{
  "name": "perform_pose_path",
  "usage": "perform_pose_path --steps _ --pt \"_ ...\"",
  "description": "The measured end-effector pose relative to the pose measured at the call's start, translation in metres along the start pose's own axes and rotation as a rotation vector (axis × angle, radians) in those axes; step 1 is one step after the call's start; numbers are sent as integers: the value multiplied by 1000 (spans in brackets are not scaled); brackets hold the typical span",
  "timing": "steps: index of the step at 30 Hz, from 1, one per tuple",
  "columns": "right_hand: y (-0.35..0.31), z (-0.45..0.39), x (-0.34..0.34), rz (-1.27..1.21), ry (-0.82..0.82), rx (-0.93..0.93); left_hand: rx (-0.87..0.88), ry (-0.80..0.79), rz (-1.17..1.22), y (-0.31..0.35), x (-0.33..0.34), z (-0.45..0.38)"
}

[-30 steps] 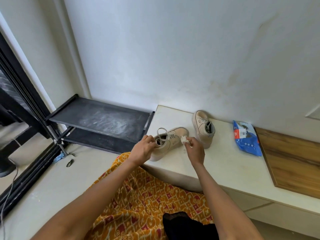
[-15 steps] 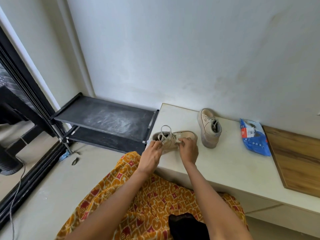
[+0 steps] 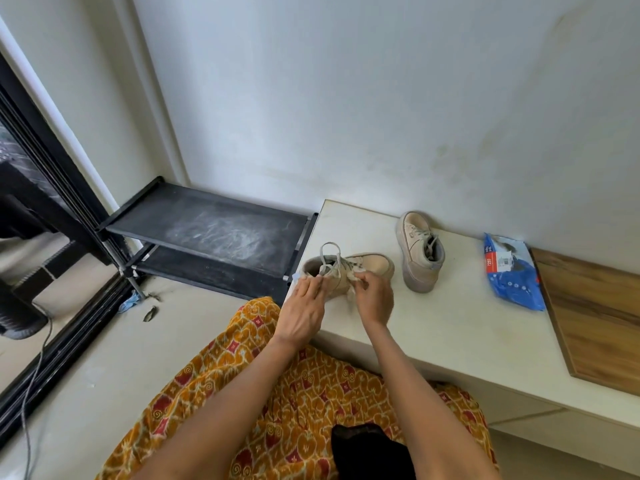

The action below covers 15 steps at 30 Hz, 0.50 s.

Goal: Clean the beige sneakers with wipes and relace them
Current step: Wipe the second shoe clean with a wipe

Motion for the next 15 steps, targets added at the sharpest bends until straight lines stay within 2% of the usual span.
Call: perform_pose_path --steps 3,7,12,15 --pt "7 -17 -3 22 -4 128 -19 -18 -25 6 1 -2" --pt "-26 -16 9 -88 -3 33 -20 7 20 11 -6 -4" --pt "-3 -26 -2 213 13 -1 43 -3 -16 3 -5 -5" --pt "-14 -46 -9 405 -8 -52 37 15 -40 1 -8 -9"
Point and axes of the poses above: each hand's wrist, its own z-axis away from the middle knuckle, its own x-axis out of the palm, y = z × x, the point moved 5 cm from there along -z, towards the middle knuckle, and after that the axes turned 6 degrees about x, right-handed, at the moved point
